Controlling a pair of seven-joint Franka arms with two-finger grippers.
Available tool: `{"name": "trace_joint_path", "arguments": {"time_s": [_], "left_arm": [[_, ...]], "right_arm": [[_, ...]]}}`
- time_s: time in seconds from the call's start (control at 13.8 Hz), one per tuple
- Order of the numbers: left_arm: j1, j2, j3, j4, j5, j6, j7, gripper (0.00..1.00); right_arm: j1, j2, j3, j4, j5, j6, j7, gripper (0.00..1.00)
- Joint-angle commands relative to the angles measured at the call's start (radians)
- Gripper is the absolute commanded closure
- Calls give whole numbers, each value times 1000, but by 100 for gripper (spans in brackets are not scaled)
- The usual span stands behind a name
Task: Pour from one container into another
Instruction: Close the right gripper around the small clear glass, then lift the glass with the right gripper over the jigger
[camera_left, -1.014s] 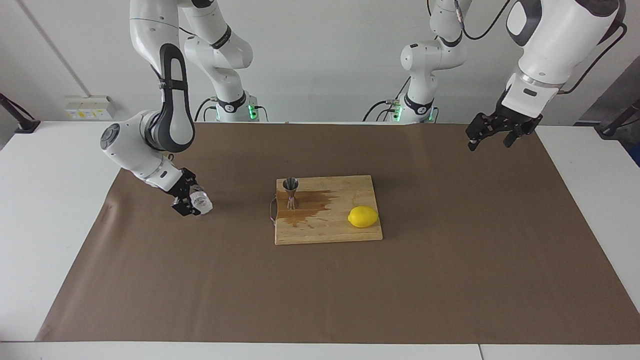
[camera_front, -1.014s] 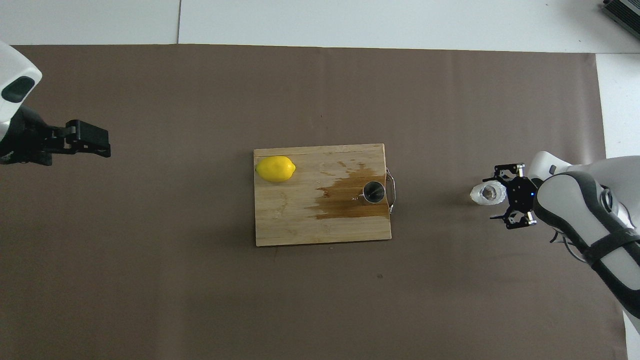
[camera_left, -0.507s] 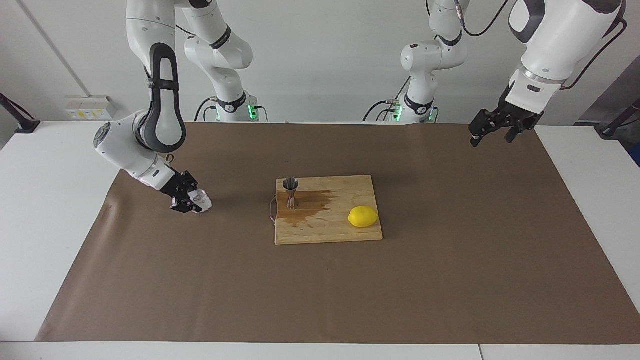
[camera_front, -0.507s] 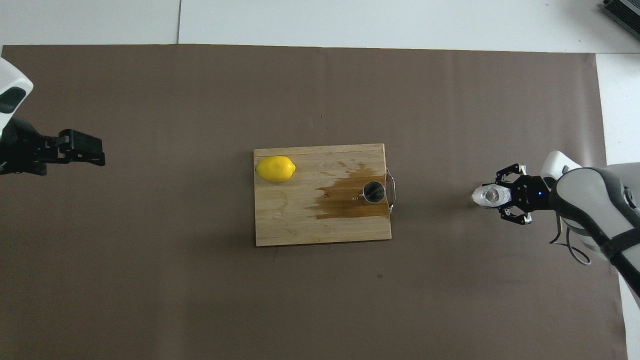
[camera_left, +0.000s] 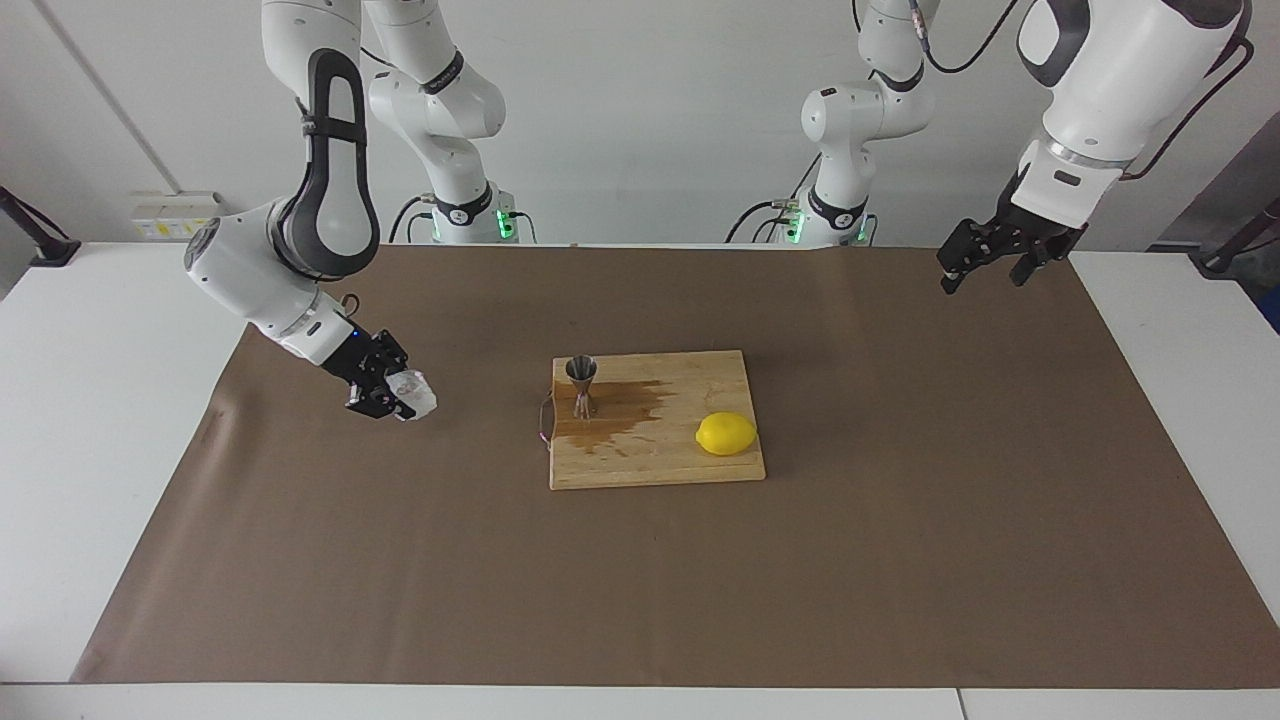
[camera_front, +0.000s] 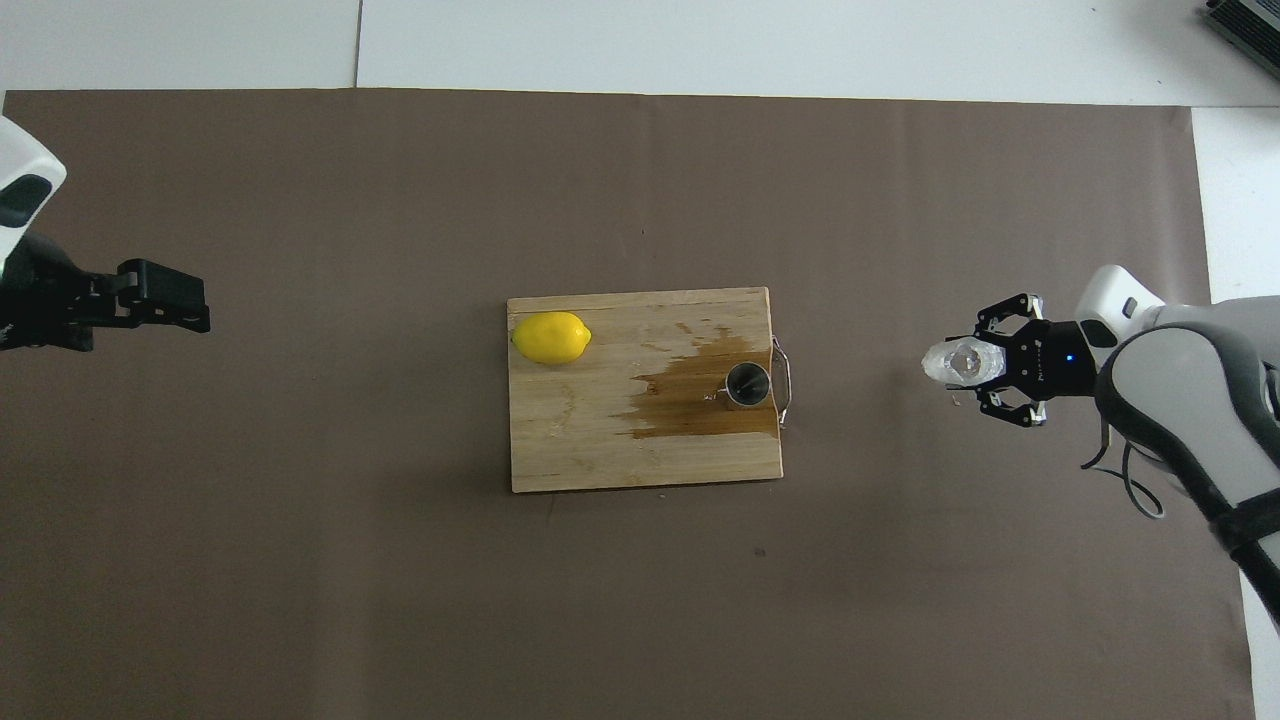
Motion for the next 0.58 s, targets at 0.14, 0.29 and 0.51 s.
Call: {"name": "trace_joint_path", "arguments": {"time_s": [0.14,0.29,0.51], "left_arm": [[8,-32,0,-29,-14,-6,4,0],[8,-32,1,-29,-14,-6,4,0],[8,-32,0,-29,-14,-6,4,0]], "right_arm": [[79,-32,5,64,-86,-62,236,100],[133,-45,6,100,-167,-70,350,100],[213,-52,6,147,-302,-76,499,100]]}}
